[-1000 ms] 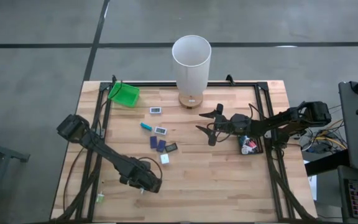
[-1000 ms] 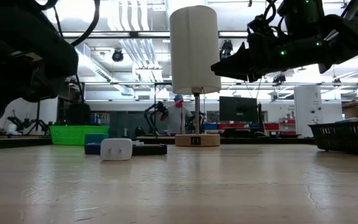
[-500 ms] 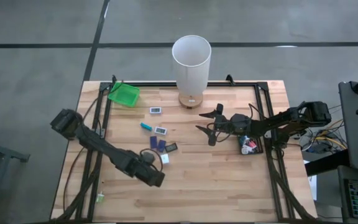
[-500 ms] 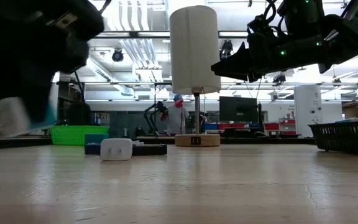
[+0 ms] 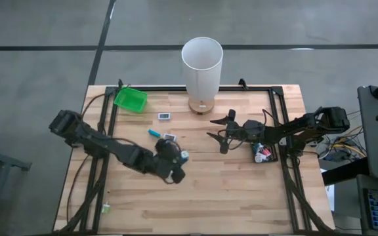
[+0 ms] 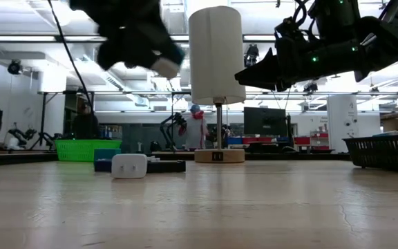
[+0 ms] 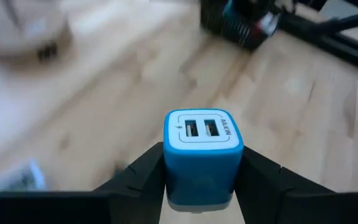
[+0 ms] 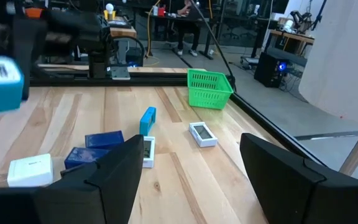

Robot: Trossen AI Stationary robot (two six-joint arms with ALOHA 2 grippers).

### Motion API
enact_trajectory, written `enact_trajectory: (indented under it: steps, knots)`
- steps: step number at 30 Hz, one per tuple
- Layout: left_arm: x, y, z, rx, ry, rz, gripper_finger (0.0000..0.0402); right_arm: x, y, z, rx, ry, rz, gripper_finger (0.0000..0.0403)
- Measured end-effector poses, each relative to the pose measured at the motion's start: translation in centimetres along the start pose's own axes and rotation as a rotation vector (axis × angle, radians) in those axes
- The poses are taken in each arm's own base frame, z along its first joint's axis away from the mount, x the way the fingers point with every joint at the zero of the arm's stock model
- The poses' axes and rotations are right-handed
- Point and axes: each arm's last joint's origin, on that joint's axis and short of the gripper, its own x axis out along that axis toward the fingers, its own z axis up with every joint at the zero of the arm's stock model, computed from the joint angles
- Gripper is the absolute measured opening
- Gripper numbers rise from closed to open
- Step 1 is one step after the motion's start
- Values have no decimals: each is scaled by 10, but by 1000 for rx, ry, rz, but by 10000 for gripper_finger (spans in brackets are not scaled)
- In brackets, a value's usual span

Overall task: Pick & Place Office items
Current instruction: Put the blue charger adapter into the black bin

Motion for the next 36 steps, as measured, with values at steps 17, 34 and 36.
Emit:
enact_trajectory:
  steps: [17,34,36]
  knots:
    - [71,50,3,293,-217,-299,159,0,0,-1,-2,8,0,267]
    - [110,82,-10,376,-211,-419,164,0,0,-2,-6,29,2,267]
    - [115,83,-6,370,-219,-431,164,0,0,-2,-6,28,1,270]
